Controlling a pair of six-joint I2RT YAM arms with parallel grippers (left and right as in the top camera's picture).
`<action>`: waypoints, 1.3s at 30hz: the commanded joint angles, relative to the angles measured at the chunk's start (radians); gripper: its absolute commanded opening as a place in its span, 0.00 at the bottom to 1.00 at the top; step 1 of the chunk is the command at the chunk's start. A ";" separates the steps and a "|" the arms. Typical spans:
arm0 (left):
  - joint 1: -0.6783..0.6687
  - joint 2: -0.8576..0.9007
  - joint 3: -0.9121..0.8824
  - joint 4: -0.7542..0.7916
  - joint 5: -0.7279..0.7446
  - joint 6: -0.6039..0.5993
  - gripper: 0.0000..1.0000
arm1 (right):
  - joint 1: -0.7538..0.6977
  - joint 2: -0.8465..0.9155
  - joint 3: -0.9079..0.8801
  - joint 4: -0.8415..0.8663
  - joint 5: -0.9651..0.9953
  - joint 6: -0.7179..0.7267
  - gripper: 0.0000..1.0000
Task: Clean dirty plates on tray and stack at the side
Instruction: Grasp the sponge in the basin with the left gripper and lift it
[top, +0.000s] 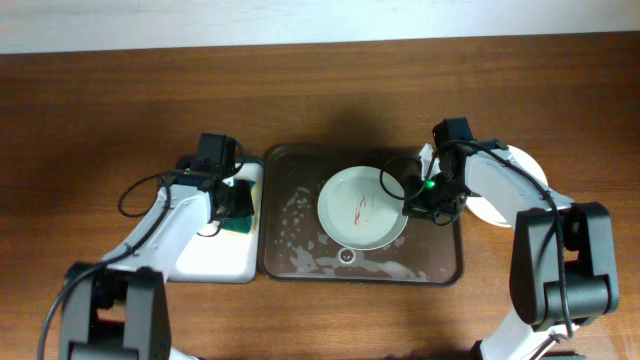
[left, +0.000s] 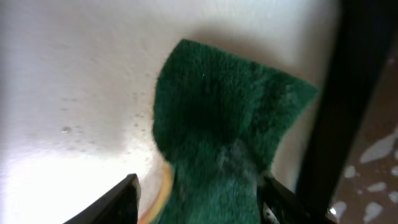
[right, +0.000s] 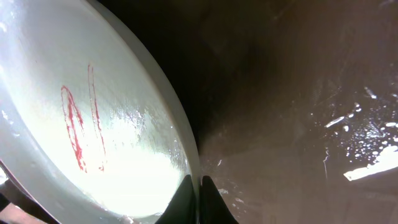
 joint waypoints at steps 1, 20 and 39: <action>-0.004 0.069 0.003 0.023 0.053 -0.024 0.58 | 0.008 -0.023 0.002 0.003 -0.009 0.007 0.04; -0.003 0.029 0.003 0.012 0.069 -0.017 0.75 | 0.008 -0.023 0.002 0.004 -0.009 0.007 0.04; -0.003 0.068 -0.104 0.111 0.068 -0.017 0.00 | 0.008 -0.023 0.002 0.007 -0.009 0.007 0.04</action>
